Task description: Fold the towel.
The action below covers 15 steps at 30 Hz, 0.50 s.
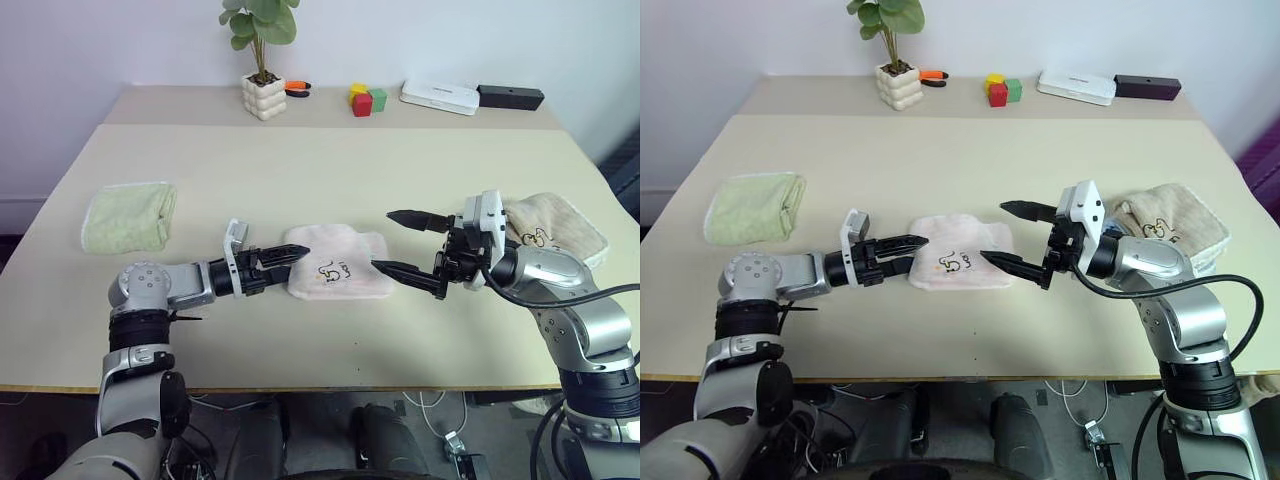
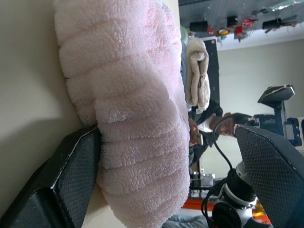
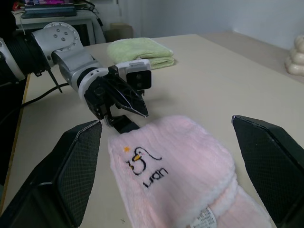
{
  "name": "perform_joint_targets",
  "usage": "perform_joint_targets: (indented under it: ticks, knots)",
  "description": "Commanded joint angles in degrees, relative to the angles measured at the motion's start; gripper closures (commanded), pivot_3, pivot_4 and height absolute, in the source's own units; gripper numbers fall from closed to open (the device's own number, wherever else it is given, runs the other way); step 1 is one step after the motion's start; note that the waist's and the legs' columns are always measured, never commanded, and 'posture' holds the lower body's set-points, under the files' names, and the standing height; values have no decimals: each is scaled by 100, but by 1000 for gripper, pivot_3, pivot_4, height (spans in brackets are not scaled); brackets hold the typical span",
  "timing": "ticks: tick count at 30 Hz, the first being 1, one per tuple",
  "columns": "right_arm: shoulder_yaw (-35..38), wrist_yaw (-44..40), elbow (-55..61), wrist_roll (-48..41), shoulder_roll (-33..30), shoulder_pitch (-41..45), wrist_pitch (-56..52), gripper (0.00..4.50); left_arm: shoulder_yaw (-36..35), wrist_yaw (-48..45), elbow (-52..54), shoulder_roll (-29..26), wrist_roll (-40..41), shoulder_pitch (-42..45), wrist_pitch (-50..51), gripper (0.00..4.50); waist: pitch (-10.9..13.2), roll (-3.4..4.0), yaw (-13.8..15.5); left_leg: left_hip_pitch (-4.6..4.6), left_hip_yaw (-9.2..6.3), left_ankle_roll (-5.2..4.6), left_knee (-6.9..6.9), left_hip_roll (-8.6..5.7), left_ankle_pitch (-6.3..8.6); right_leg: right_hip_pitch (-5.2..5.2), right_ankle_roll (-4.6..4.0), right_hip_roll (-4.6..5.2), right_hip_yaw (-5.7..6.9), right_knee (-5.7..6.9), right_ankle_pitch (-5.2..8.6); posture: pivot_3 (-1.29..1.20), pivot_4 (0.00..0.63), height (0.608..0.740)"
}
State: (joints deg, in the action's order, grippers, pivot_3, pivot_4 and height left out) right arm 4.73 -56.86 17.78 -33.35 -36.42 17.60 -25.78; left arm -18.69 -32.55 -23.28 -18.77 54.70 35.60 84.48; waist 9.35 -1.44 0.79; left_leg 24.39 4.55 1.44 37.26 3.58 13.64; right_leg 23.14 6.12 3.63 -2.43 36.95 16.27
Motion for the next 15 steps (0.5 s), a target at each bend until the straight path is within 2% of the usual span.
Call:
perform_joint_targets:
  ticks: [1,3,7,9,10,11,15]
  knots:
    - [37,58,207,-29,-1,15,92,2,297,9,-450,218,-277,7,126,245,0,0,0,0,0,0,1,-1,0,-1,0,1,0,0,0,0,150,735]
    - [36,92,206,-10,-1,5,103,0,292,-8,-616,281,-332,95,197,785,0,0,-6,0,-1,0,1,-1,0,-1,0,1,0,0,0,0,150,735]
    - [39,146,233,-6,2,-17,104,0,374,-65,-741,293,-523,155,152,2687,-2,3,-7,0,-2,0,0,-1,0,0,1,0,0,0,0,0,150,735]
    - [39,163,241,-1,4,-23,102,0,370,-108,-797,291,-579,197,156,3849,-8,13,3,-1,-4,0,1,-1,0,-3,0,0,2,0,0,0,150,735]
    - [38,169,245,5,5,-34,106,0,354,-119,-829,299,-605,221,155,4214,-13,21,4,-2,-5,0,3,-2,0,-6,0,0,3,0,0,0,150,735]
    - [35,175,244,12,6,-44,111,0,325,-128,-857,313,-621,247,152,4473,-17,29,4,-6,-6,0,5,-4,0,-12,-1,2,3,0,0,0,150,735]
    - [10,200,229,54,6,-73,130,0,206,-87,-959,344,-671,335,87,4473,-18,30,2,-25,-12,-1,5,-6,0,-34,-3,5,6,-5,1,0,150,735]
